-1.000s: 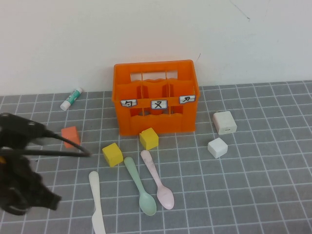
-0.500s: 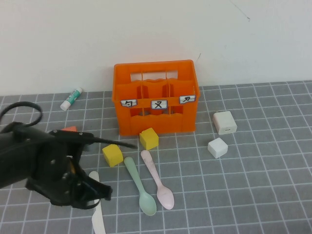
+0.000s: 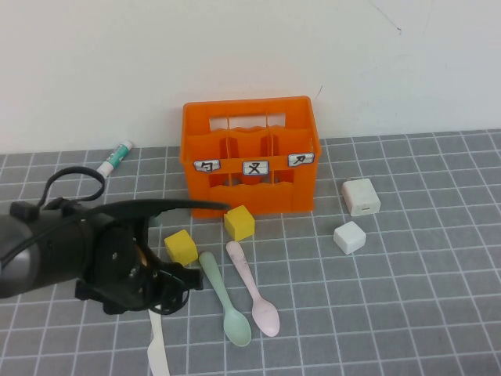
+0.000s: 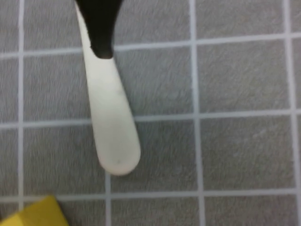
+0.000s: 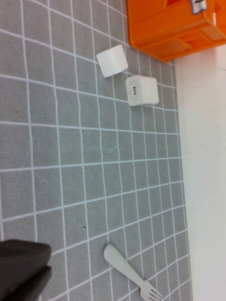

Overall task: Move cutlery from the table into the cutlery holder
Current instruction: Pick up the knife

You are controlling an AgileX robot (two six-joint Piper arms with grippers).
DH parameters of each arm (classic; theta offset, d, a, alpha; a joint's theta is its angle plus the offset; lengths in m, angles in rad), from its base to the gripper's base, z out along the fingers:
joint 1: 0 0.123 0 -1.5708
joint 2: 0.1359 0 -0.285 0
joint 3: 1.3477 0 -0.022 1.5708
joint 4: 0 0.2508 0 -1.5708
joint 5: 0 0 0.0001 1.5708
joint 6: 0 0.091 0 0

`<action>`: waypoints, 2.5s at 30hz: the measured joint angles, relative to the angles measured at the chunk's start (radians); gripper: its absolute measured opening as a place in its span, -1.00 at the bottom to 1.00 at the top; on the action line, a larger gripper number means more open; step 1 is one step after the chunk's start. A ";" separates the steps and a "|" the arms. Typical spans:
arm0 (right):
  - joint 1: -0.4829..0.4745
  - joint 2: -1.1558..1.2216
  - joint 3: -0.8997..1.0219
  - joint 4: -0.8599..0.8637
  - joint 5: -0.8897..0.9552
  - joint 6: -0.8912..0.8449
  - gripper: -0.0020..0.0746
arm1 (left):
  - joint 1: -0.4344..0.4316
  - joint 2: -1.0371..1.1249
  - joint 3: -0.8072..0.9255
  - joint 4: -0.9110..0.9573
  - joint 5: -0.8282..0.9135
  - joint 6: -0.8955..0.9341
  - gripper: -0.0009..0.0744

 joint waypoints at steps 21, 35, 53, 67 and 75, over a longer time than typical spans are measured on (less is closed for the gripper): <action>0.000 0.000 0.000 0.000 0.000 0.000 -0.95 | 0.067 0.105 -0.001 -0.041 -0.081 -0.042 0.03; 0.000 0.000 0.000 0.000 0.000 0.000 -0.95 | 0.067 0.125 -0.012 -0.064 -0.053 0.025 -0.55; 0.000 0.000 0.000 0.000 0.000 0.000 -0.95 | 0.067 0.008 -0.010 -0.107 0.007 0.148 -0.96; 0.000 0.000 0.000 0.000 0.000 0.000 -0.95 | 0.067 -0.118 -0.004 -0.111 0.095 0.239 -0.59; 0.000 0.000 0.000 0.000 0.000 0.000 -0.95 | 0.017 -0.023 -0.004 -0.122 0.108 0.256 0.34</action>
